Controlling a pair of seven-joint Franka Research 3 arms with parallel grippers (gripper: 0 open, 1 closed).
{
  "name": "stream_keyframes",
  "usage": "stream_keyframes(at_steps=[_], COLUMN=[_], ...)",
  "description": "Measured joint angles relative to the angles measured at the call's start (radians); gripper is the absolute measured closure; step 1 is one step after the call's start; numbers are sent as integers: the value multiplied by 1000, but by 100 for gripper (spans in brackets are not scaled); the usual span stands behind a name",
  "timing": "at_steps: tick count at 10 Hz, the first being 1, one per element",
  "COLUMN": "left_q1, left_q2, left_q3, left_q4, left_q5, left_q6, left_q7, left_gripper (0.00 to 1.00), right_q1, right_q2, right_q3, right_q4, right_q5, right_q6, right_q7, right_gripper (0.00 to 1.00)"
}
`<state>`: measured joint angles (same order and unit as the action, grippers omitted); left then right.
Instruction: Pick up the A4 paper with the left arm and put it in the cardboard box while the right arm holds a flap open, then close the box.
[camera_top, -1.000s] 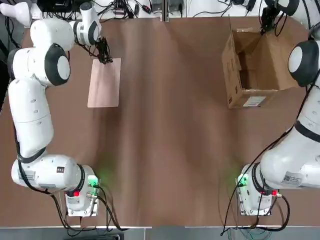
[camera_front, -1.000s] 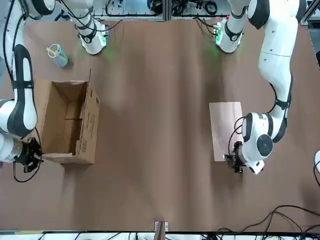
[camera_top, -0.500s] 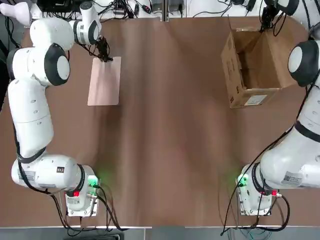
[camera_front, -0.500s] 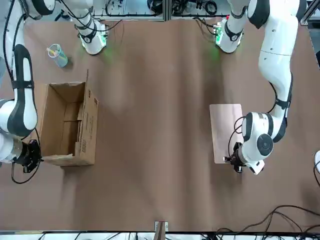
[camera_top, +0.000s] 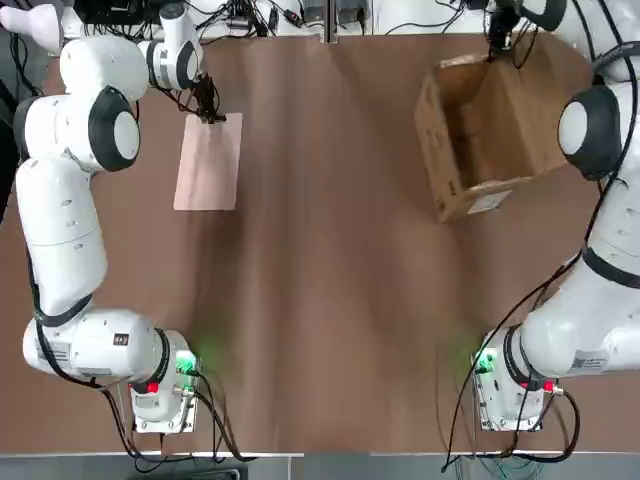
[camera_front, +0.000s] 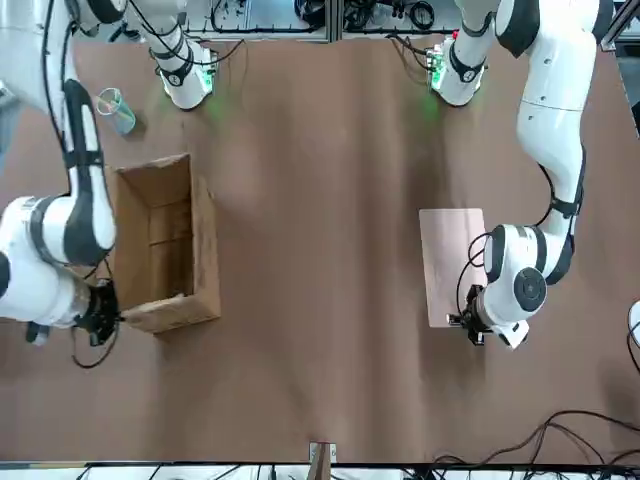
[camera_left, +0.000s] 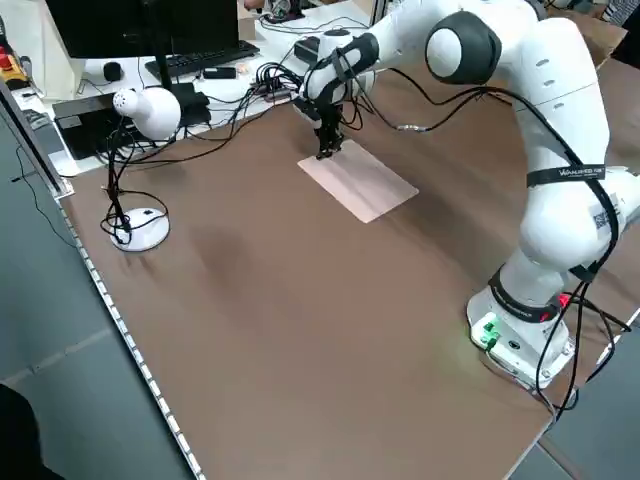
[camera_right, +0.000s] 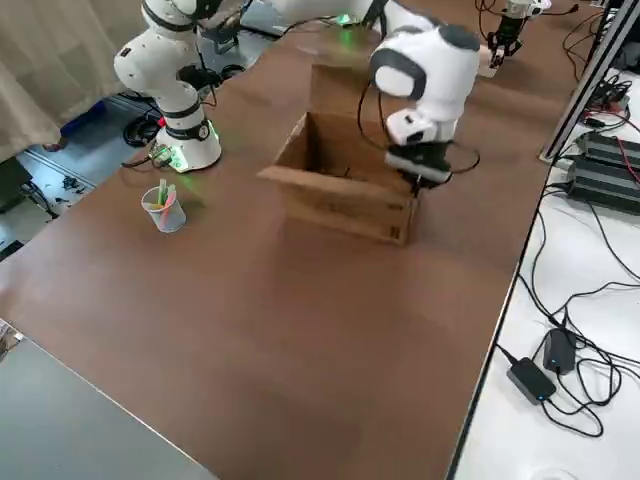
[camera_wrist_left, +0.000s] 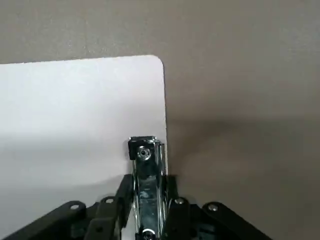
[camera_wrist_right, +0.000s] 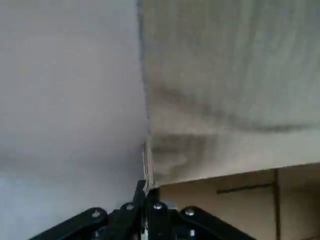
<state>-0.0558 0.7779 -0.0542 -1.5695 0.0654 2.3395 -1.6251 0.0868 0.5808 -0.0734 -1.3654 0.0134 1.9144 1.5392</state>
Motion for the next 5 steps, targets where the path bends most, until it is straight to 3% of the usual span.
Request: stream_keyframes(at_steps=[5], left_q1=[0], left_q2=[0], left_q3=[0], left_q4=[-3], left_q5=[-3], left_q6=[26], left_q7=[-4], left_gripper=[71], right_q1=[199], right_q2=[-27], right_q3=[5], right_q4=[12], right_q5=[1], right_q6=[-28], right_q7=[241], right_gripper=[96])
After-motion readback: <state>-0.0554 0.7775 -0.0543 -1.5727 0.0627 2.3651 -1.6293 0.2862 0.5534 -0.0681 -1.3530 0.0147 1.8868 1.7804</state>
